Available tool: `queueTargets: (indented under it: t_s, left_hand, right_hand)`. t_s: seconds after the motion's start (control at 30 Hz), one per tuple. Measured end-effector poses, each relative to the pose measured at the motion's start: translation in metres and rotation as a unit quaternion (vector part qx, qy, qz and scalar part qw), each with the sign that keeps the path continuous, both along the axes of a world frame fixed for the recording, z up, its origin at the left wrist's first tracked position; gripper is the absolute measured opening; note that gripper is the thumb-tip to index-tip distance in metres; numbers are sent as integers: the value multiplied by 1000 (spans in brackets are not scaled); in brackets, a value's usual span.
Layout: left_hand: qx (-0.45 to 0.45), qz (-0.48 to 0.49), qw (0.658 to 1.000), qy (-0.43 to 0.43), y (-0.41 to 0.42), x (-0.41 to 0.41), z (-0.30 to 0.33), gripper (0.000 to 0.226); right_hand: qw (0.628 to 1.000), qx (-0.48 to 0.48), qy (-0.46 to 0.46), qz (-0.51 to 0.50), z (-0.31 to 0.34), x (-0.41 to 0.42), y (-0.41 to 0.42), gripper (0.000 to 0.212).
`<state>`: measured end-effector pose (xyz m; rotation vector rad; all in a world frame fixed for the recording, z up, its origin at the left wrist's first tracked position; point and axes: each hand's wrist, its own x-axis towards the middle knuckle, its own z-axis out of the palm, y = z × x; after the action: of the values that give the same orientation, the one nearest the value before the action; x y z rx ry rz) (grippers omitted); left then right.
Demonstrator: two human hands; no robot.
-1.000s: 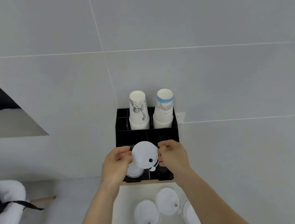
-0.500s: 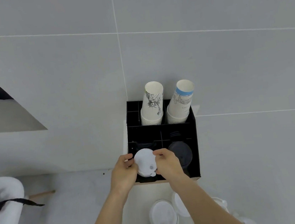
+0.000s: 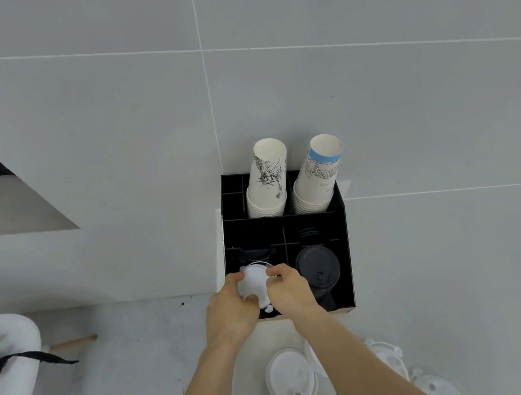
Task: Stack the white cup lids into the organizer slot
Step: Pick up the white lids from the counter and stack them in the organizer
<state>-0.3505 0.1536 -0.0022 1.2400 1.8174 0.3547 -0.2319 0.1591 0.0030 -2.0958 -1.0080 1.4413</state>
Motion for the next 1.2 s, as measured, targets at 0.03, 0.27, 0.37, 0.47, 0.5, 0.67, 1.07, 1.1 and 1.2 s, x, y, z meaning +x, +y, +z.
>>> queueTargets:
  t_s: [0.03, 0.27, 0.37, 0.47, 0.5, 0.67, 1.07, 1.1, 1.2]
  left_hand:
    - [5, 1, 1000, 0, 0, 0, 0, 57]
    - [95, 75, 993, -17, -20, -14, 7, 45]
    - [74, 107, 991, -14, -43, -24, -1, 30]
    - [-11, 86, 996, -9, -72, -25, -16, 20]
    - [-36, 70, 997, -8, -82, -23, -20, 21]
    - [-88, 26, 996, -9, -112, -5, -30, 34]
    - [-101, 50, 993, -35, -131, 12, -28, 38]
    - [-90, 60, 993, -41, -131, 11, -26, 36]
    - [-41, 89, 994, -48, -127, 5, -15, 33]
  right_hand:
    - [1000, 5, 0, -1, 0, 1, -1, 48]
    - [995, 92, 0, -42, 6, 16, -32, 30]
    - [998, 54, -10, -40, -4, 29, -67, 31]
    - [998, -20, -44, -34, -20, 36, -104, 31]
    - [997, -38, -42, -42, -25, 36, -114, 31]
    - [995, -52, -70, -55, -30, 31, -140, 31]
    - [995, -39, -38, -81, -24, 20, -154, 30]
    - [996, -30, -37, -81, -22, 19, -154, 29]
    - [995, -3, -36, -88, -13, 16, -148, 27]
